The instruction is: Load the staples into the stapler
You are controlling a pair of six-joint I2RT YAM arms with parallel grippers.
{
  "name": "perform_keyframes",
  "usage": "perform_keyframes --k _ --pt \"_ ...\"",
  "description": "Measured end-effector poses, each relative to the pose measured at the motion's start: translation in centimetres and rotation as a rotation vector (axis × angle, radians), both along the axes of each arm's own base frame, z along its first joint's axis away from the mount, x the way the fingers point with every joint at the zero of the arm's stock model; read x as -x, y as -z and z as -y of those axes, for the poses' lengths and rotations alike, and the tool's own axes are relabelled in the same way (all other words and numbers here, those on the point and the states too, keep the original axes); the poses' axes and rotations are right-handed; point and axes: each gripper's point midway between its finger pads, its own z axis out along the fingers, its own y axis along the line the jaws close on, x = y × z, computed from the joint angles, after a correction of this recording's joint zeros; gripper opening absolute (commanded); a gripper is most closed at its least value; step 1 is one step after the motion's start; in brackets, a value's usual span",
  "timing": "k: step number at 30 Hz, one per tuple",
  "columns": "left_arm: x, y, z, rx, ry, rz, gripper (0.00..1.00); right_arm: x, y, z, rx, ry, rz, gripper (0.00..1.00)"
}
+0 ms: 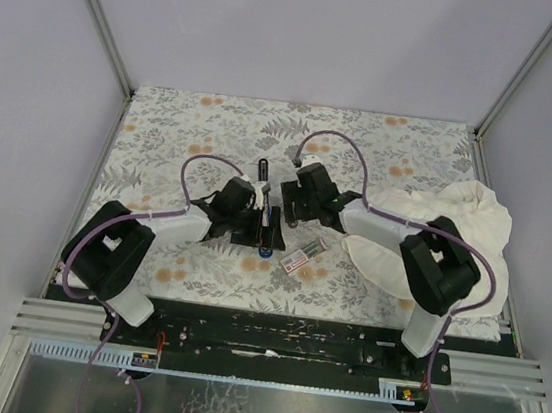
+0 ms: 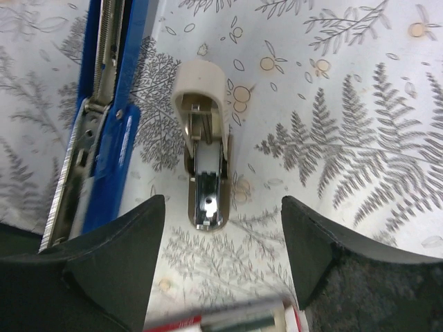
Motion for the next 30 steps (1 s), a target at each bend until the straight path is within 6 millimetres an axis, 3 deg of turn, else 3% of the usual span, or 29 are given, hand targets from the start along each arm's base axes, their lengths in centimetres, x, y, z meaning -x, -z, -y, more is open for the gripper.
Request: perform_keyframes --k 6,10,13,17,19,23,30 --pt "1.3 -0.2 1.6 -0.024 0.043 0.034 0.92 1.5 -6.2 2.6 -0.117 0.052 0.056 0.76" --pt "1.5 -1.5 1.7 -0.095 0.046 0.128 0.72 2.7 -8.2 6.1 -0.179 0.127 0.070 0.76" --pt "1.0 -3.6 3.2 -0.115 0.064 0.214 0.59 4.3 -8.2 9.0 -0.194 0.189 0.050 0.77" --pt "0.0 -6.3 6.0 -0.106 0.092 0.302 0.38 5.7 -7.8 10.9 -0.202 0.232 0.031 0.77" --pt "-0.5 -6.8 7.5 -0.112 0.113 0.318 0.35 6.6 -7.6 11.4 -0.205 0.241 0.020 0.77" --pt "-1.5 -5.6 10.0 -0.155 0.159 0.311 0.33 7.7 -7.5 12.0 -0.216 0.253 0.013 0.77" --pt "-2.2 -2.4 10.9 -0.265 0.234 0.258 0.28 8.9 -7.6 12.6 -0.238 0.271 0.013 0.77"
